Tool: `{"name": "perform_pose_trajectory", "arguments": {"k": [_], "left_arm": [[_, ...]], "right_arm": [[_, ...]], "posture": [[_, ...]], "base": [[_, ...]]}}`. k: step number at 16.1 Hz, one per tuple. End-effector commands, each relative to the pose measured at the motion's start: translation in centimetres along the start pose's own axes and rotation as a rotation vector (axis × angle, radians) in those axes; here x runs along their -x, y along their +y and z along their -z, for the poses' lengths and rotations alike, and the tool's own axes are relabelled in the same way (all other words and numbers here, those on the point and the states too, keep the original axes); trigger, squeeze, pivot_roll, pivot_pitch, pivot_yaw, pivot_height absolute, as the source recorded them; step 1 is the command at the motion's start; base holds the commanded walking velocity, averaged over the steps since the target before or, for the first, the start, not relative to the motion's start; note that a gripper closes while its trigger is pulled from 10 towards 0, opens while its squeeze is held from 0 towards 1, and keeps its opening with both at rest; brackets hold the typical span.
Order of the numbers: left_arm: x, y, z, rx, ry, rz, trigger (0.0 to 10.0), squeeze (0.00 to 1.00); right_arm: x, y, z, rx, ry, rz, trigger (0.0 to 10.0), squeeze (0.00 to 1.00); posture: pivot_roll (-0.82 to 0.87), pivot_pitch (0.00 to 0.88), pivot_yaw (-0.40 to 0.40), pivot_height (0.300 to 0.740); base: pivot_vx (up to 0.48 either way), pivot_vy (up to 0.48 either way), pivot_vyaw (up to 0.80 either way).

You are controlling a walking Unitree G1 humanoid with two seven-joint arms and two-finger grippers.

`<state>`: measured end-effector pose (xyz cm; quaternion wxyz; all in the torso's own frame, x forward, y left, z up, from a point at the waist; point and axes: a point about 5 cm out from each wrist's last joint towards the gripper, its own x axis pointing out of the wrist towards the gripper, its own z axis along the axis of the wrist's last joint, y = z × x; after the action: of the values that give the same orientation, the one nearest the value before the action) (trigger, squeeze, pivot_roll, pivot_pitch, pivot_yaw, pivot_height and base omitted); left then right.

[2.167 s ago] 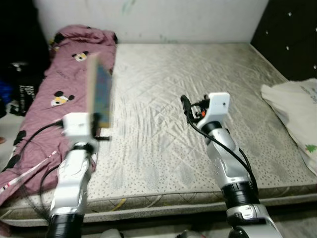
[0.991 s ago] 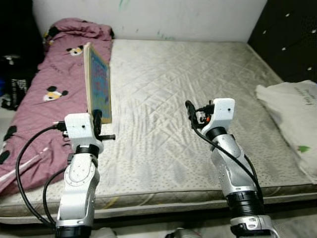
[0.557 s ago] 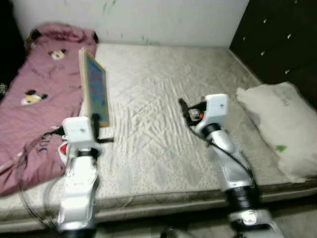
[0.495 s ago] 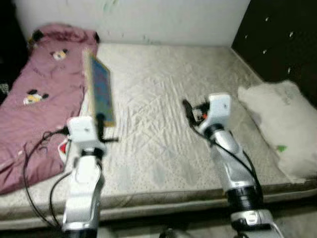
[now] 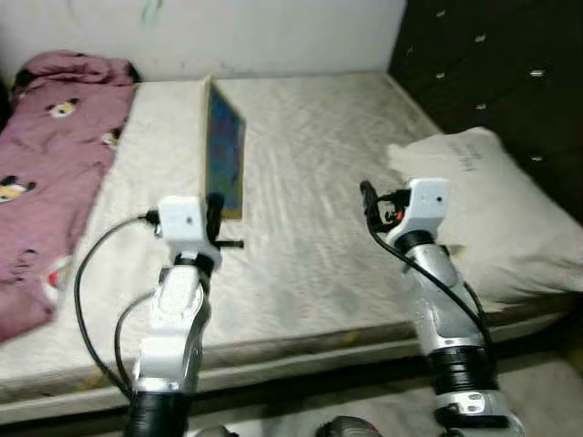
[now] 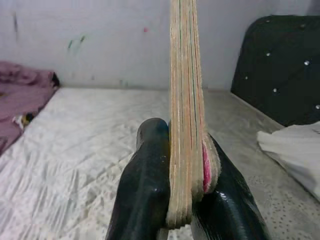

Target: Clean up the room

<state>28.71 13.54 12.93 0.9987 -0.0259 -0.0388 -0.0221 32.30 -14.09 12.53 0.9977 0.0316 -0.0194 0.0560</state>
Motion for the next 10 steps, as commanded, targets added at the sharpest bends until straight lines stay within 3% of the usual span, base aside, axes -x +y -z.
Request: {"name": "perform_pose_trajectory", "arguments": {"k": [1,10], "left_arm": [[-0.4,0.4,-0.7,-0.011,-0.042,-0.010,10.0,0.00],[-0.7,1.0,0.5,-0.035,-0.038,-0.040,10.0,0.00]], "right_arm": [[-0.2,0.4,0.0,0.001,-0.004,-0.006,10.0,0.00],[-0.8,1.1,1.0,0.022,-0.001,-0.043,10.0,0.00]], "posture": [[-0.11,0.000,0.037,0.740],[-0.09,0.000,0.023,0.740]], "base": [[0.000,0.000,0.00],[0.000,0.000,0.00]]}}
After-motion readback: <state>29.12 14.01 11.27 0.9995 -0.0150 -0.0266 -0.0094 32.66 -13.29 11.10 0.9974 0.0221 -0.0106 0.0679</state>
